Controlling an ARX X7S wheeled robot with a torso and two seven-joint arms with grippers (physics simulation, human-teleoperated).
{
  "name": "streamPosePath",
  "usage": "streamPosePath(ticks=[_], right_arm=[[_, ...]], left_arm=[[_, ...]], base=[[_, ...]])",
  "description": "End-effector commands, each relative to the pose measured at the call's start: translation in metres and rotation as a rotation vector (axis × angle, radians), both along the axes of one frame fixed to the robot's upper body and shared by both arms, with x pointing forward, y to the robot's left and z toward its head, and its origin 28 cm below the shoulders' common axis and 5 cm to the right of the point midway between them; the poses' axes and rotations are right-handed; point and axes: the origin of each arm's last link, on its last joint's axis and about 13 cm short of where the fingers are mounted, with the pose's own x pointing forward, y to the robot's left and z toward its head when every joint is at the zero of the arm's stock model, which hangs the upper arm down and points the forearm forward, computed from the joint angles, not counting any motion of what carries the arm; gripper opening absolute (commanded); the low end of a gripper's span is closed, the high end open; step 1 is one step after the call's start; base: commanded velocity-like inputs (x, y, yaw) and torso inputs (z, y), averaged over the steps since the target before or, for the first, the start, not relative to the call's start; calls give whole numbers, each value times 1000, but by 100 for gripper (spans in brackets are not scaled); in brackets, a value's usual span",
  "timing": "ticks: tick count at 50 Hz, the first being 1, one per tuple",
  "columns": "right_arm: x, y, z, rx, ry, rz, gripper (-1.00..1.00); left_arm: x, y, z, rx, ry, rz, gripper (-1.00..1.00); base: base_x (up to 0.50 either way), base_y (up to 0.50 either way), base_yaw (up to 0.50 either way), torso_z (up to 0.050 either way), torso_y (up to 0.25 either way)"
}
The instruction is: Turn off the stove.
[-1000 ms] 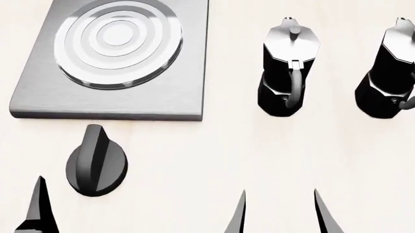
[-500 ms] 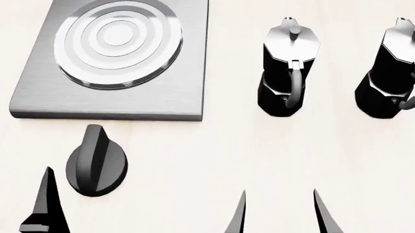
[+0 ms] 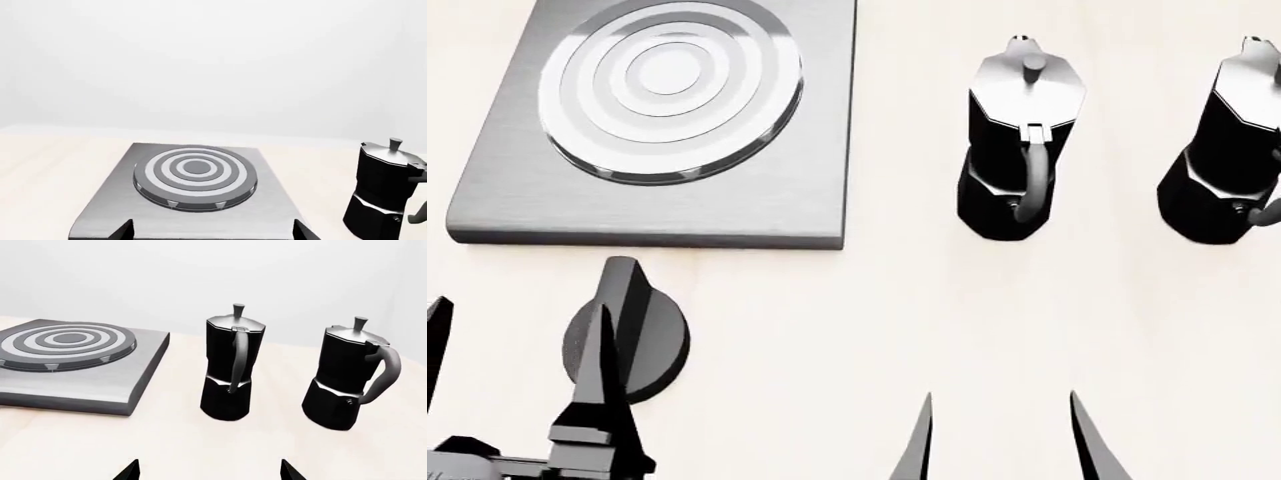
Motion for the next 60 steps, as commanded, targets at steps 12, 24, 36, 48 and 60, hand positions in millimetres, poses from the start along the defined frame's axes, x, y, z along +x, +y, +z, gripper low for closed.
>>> streamPosePath(ticks=[12,24,36,48,60], right_arm=[[1,0,-1,2,5,4,100],[1,0,-1,3,6,5,100],[0,0,-2,2,8,6,100],[1,0,-2,2,9,7,100],[1,1,-3,1,10,9,100]], left_arm=[[19,-12,-6,39,0,34,100],[31,-15,-15,60,7,68,100],[43,-17,-25,78,9,116,100],[48,-16,-32,88,23,135,100],[54,-15,-40,97,39,150,100]], base=[[0,0,0,0,0],[0,0,0,0,0],[0,0,0,0,0],[0,0,0,0,0],[0,0,0,0,0]])
